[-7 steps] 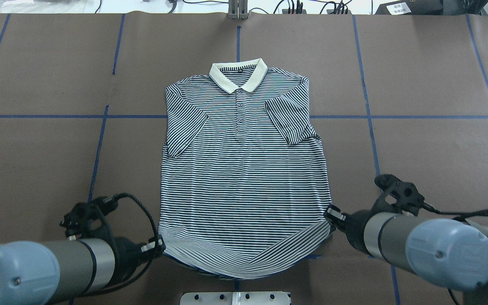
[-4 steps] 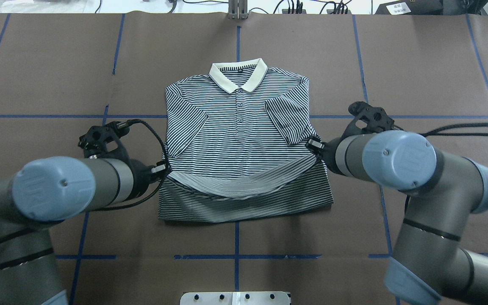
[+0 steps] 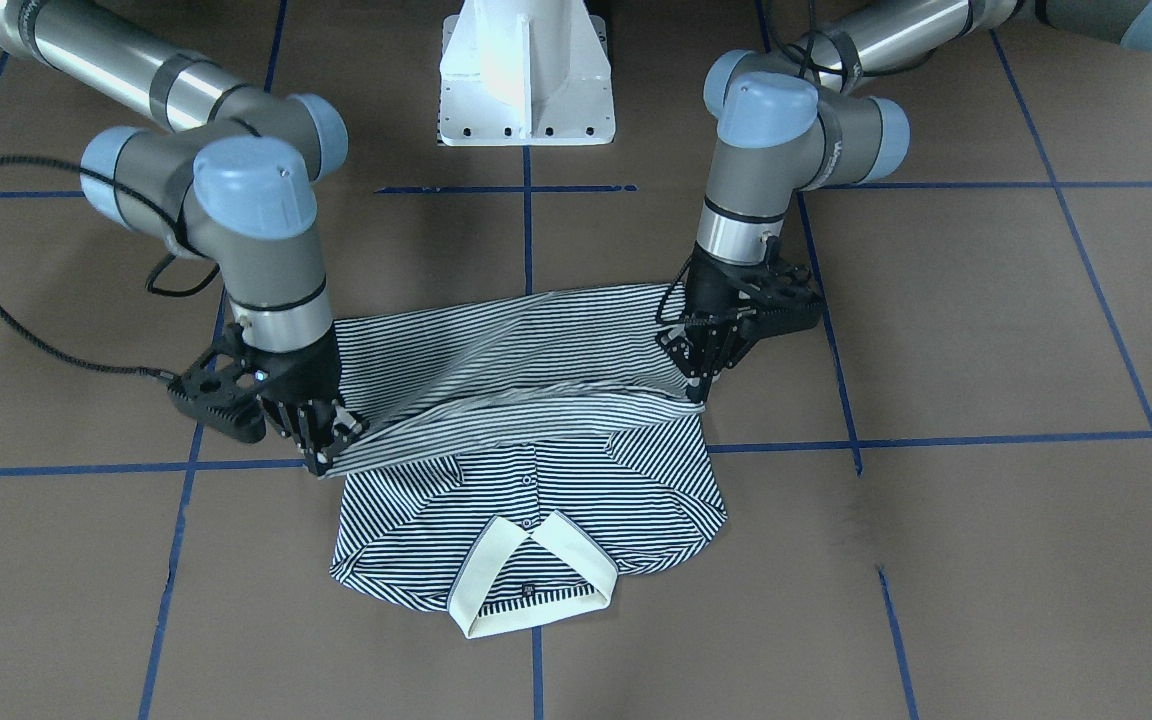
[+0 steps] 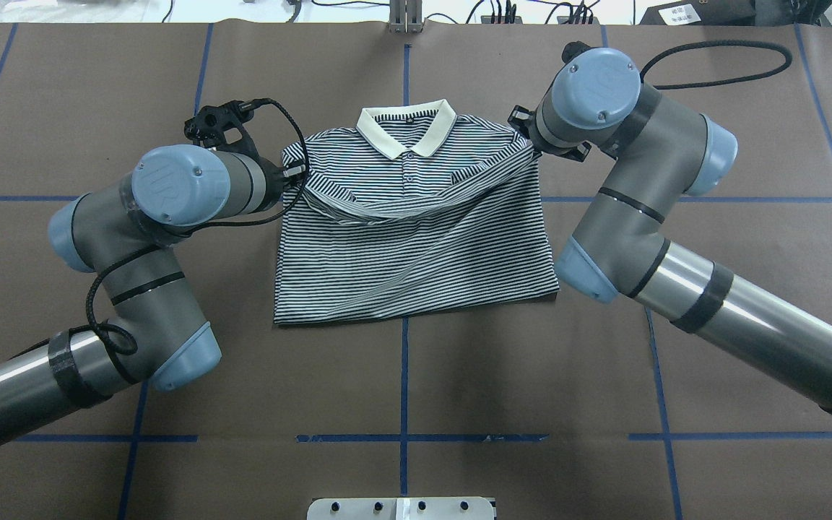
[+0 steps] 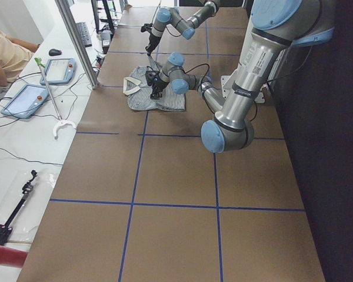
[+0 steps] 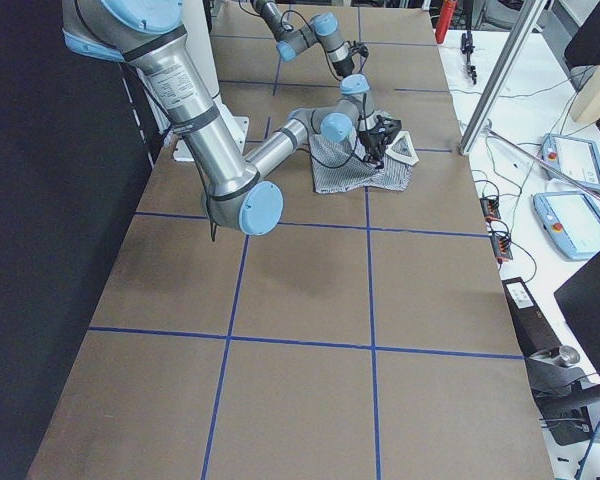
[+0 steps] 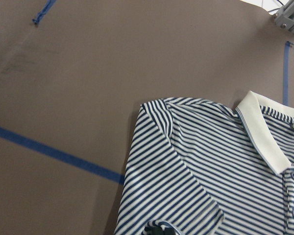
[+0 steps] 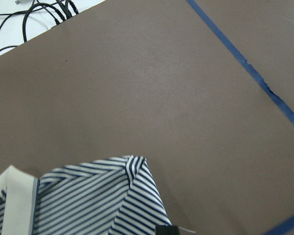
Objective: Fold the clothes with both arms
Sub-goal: 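Lift the hem with both grippers and fold it toward the collar, then release the hem and raise both grippers above the folded shirt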
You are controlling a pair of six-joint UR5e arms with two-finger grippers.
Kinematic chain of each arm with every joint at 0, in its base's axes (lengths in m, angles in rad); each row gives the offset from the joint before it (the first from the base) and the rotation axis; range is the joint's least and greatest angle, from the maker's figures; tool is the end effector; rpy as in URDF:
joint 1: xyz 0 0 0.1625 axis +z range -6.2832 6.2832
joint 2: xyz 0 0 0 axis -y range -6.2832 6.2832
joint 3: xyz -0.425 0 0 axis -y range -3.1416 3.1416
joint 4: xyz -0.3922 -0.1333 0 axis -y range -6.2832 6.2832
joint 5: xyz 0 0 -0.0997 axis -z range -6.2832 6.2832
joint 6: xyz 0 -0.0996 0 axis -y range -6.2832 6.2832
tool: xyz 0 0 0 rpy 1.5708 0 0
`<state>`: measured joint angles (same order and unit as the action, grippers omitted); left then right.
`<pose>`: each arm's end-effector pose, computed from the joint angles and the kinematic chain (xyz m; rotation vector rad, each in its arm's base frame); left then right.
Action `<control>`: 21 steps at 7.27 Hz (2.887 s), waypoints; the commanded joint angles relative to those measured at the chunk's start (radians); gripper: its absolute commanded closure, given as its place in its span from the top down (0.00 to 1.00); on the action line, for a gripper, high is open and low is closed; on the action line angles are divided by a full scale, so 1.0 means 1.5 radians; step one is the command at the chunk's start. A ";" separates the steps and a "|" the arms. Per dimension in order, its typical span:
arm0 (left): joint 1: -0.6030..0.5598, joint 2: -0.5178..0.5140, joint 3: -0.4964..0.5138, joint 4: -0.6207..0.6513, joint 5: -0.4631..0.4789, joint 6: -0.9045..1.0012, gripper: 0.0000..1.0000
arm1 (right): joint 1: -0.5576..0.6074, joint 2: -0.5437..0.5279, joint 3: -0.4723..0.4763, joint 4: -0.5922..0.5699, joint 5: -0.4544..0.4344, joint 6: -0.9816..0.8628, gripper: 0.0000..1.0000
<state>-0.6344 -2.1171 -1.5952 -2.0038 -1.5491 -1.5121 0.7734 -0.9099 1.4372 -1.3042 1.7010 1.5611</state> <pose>0.4742 -0.5171 0.2832 0.3644 0.9499 -0.5369 -0.4455 -0.6032 0.2988 0.1924 -0.7955 0.6700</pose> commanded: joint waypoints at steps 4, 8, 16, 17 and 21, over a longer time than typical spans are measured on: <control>-0.034 -0.038 0.146 -0.081 0.020 0.029 0.00 | 0.038 0.077 -0.201 0.104 0.043 -0.006 0.00; -0.042 -0.040 0.153 -0.085 0.020 0.049 0.00 | 0.000 0.079 -0.201 0.104 0.019 -0.002 0.00; -0.048 -0.032 0.158 -0.130 0.015 0.049 0.42 | 0.024 0.043 -0.148 0.153 0.031 0.001 0.46; -0.050 -0.031 0.157 -0.134 0.014 0.049 0.42 | 0.028 -0.022 -0.067 0.154 0.071 0.002 0.49; -0.050 -0.024 0.153 -0.163 0.013 0.045 0.43 | -0.111 -0.231 0.196 0.152 0.027 0.167 0.68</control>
<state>-0.7086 -2.1607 -1.3637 -2.2464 -1.5293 -1.4446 0.6934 -1.1877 1.6285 -1.0738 1.7925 1.7109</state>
